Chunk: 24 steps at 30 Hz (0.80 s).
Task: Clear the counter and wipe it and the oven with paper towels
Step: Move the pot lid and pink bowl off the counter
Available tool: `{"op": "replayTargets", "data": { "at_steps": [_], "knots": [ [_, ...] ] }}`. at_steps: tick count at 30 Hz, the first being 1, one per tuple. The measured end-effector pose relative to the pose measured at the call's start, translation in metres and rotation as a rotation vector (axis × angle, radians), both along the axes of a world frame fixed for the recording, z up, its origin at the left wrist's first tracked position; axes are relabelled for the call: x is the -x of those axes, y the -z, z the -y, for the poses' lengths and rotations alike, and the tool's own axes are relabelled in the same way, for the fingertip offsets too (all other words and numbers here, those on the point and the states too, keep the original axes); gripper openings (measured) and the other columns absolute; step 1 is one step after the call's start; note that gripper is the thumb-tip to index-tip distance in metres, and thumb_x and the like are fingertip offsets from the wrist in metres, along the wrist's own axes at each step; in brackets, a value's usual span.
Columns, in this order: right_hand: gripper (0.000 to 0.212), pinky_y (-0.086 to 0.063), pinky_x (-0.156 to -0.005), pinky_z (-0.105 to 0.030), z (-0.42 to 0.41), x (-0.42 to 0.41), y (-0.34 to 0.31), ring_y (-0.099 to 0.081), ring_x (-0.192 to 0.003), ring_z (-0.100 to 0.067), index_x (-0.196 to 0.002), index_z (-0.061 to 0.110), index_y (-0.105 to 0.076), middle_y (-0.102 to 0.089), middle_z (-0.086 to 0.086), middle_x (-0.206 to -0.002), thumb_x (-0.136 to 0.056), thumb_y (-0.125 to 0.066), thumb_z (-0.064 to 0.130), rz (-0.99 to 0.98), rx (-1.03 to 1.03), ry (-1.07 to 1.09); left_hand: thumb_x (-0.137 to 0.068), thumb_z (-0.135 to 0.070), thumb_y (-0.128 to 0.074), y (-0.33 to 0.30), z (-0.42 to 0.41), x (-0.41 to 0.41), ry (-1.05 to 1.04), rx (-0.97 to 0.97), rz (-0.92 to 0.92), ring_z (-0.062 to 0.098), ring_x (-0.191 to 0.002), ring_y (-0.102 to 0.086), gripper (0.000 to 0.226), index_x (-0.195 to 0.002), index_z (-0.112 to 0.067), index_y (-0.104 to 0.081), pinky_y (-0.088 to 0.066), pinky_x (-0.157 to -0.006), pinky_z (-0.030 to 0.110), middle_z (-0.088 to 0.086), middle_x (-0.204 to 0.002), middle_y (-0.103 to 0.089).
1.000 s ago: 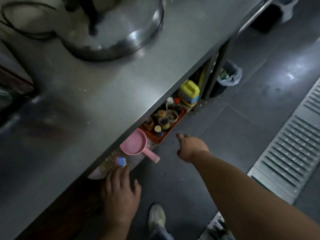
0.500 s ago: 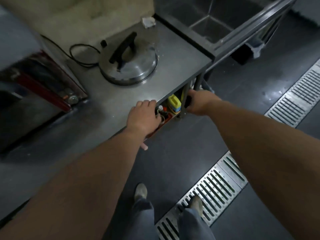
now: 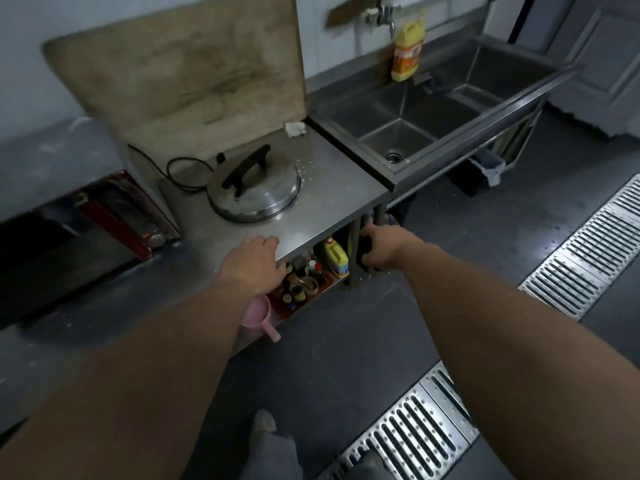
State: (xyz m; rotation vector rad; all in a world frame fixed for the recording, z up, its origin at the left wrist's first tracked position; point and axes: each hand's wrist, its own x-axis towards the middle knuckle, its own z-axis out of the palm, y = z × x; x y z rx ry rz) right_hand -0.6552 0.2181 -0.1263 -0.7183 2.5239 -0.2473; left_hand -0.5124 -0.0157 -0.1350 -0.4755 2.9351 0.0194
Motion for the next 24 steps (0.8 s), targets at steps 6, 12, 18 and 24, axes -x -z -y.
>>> {"op": "replayTargets", "data": {
  "at_steps": [6,12,18,24],
  "knots": [
    [0.063,-0.049,-0.079,-0.035,0.019,0.012,0.004,-0.057,-0.102,-0.029,-0.143,0.025,-0.04,-0.06,-0.011,-0.115,-0.085,-0.063,0.031,0.01,-0.003,-0.05,-0.091,-0.046,-0.05,-0.005,0.017,0.007,-0.068,-0.028,0.031,0.03,-0.127,-0.048,0.057,-0.142,-0.02,-0.044,-0.046,-0.101,0.045,0.009,-0.139,-0.054],
    [0.065,-0.051,-0.082,-0.036,0.065,0.045,0.006,-0.057,-0.106,-0.028,-0.143,0.026,-0.038,-0.058,-0.011,-0.125,-0.083,-0.06,0.03,0.024,-0.005,-0.031,-0.092,-0.048,-0.047,0.003,0.059,0.041,-0.09,-0.073,0.045,0.029,-0.128,-0.048,0.06,-0.145,-0.02,-0.043,-0.045,-0.102,0.044,0.008,-0.141,-0.053],
    [0.067,-0.053,-0.088,-0.04,0.137,0.087,0.003,-0.059,-0.105,-0.027,-0.147,0.027,-0.036,-0.06,-0.009,-0.123,-0.087,-0.063,0.038,0.047,-0.028,-0.026,-0.094,-0.047,-0.047,0.015,0.131,0.081,-0.142,-0.151,0.083,0.03,-0.129,-0.045,0.061,-0.147,-0.018,-0.039,-0.043,-0.103,0.043,0.011,-0.143,-0.049],
    [0.067,-0.045,-0.082,-0.032,0.226,0.127,-0.003,-0.058,-0.109,-0.028,-0.147,0.026,-0.038,-0.061,-0.008,-0.122,-0.087,-0.064,0.04,0.039,-0.037,-0.023,-0.094,-0.046,-0.048,0.022,0.209,0.115,-0.167,-0.149,0.161,0.03,-0.125,-0.048,0.052,-0.138,-0.016,-0.045,-0.044,-0.102,0.043,0.012,-0.138,-0.051]
  ]
}}
